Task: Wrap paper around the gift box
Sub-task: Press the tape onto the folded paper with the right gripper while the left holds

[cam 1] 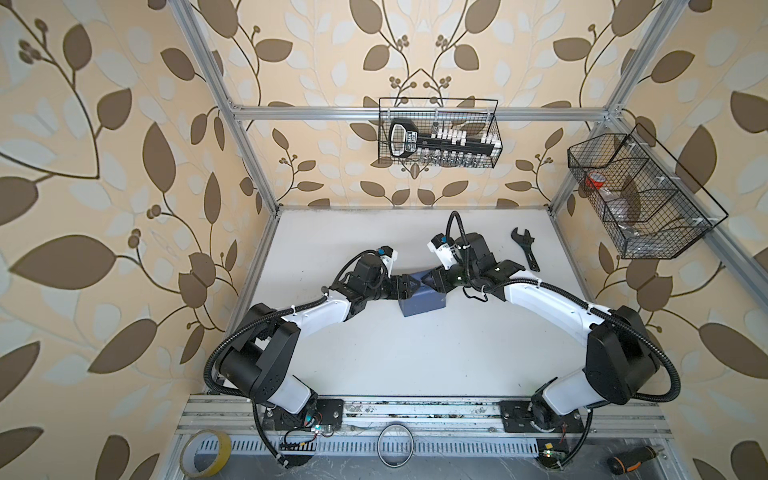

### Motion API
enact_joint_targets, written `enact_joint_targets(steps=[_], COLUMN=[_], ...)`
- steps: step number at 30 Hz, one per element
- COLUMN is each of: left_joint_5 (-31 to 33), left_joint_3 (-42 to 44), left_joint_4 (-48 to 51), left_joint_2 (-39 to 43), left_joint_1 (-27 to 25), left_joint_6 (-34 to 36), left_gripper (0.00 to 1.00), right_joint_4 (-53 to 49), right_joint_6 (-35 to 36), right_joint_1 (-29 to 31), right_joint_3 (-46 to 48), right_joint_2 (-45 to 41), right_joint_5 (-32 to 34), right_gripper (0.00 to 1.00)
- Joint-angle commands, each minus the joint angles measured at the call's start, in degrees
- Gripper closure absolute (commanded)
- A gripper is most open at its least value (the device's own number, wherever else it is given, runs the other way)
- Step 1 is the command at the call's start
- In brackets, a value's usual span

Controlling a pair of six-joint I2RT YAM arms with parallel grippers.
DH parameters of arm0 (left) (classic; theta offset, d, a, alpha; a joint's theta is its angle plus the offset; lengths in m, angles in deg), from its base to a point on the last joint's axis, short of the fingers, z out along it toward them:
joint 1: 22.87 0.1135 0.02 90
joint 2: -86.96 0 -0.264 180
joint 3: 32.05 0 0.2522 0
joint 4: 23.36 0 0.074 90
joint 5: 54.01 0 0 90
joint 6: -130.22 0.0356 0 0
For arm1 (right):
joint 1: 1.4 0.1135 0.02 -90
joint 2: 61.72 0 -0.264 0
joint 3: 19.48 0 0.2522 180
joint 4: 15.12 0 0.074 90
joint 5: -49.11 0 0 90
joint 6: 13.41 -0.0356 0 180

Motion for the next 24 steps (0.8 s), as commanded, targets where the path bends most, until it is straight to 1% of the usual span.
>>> enact_joint_targets(steps=[1, 6, 9, 12, 14, 17, 19, 24], left_joint_5=[-0.17, -0.3, -0.3, -0.47, -0.58, -0.61, -0.46, -0.37], left_joint_3=[1.29, 1.06, 0.82, 0.68, 0.59, 0.56, 0.61, 0.41], left_joint_4=[2.87, 2.85, 2.93, 2.93, 2.98, 3.2, 3.29, 3.37], left_joint_2=[-1.6, -1.84, -2.07, -2.49, -2.69, -2.64, -2.56, -2.58], left_joint_1=[-0.65, -0.7, -0.67, -0.68, -0.69, -0.65, -0.65, -0.69], left_joint_6=[1.84, 1.66, 1.66, 1.49, 1.41, 1.4, 1.4, 1.4], left_gripper=[0.16, 0.16, 0.16, 0.16, 0.16, 0.15, 0.16, 0.16], right_joint_4=[0.45, 1.69, 2.74, 3.97, 3.88, 4.16, 5.17, 6.61], right_joint_6=[0.21, -1.43, -2.46, -3.54, -3.74, -3.59, -3.76, -3.89], right_joint_1=[-1.12, -2.92, -3.13, -2.37, -1.44, 0.06, 0.64, 1.02], right_joint_3=[-2.56, -2.24, 0.97, 5.27, 7.41, 10.47, 12.09, 12.82], right_joint_2=[0.27, -2.23, -5.97, -9.56, -11.08, -12.88, -13.29, -11.7], right_joint_5=[-0.9, -3.3, -3.7, -4.23, -3.57, -2.24, -1.98, -1.8], right_gripper=[0.53, 0.51, 0.51, 0.59, 0.66, 0.75, 0.81, 0.9])
